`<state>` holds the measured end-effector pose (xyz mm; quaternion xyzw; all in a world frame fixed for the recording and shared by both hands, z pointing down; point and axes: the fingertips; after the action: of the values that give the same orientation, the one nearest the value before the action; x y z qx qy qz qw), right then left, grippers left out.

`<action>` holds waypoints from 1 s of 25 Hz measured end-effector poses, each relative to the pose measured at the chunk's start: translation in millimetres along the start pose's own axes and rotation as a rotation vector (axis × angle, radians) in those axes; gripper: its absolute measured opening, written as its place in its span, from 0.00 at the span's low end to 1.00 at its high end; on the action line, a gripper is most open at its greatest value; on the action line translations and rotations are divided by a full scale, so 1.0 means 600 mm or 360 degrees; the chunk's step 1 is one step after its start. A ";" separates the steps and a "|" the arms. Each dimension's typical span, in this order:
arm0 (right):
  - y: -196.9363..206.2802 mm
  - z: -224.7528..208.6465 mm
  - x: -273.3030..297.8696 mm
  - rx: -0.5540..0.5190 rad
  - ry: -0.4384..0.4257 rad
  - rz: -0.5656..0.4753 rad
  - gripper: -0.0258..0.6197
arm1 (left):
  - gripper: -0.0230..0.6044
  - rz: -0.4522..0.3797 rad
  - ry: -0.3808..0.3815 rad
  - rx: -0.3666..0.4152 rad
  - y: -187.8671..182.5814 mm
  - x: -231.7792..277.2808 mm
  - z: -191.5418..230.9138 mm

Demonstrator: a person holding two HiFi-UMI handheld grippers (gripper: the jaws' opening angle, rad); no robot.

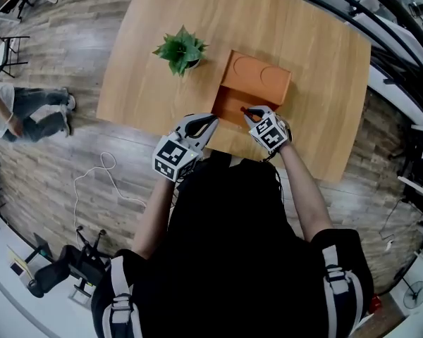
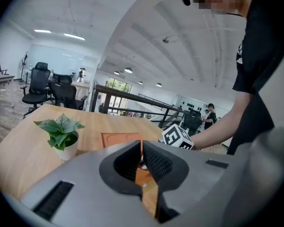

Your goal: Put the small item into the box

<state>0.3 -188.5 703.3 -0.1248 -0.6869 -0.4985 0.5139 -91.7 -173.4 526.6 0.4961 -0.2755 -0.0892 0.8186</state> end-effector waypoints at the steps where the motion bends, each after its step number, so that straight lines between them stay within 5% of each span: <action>1: 0.001 0.000 0.004 -0.0010 0.0001 0.0010 0.14 | 0.08 0.0001 -0.0005 -0.0004 0.002 -0.001 0.001; 25: 0.036 0.010 0.077 -0.0181 0.0030 0.0356 0.14 | 0.08 -0.0009 -0.0087 -0.0039 0.016 -0.037 0.009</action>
<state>-8.7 -189.4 753.9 -0.2248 -0.6345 -0.4773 0.5648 -114.3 -163.3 529.0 0.4842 -0.2954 -0.1084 0.8164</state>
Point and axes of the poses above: the fingertips, and each gripper's own axes: x forward along the fingers, z to its left, y out of its underside, and after that the axes turned 8 degrees about y, right-handed
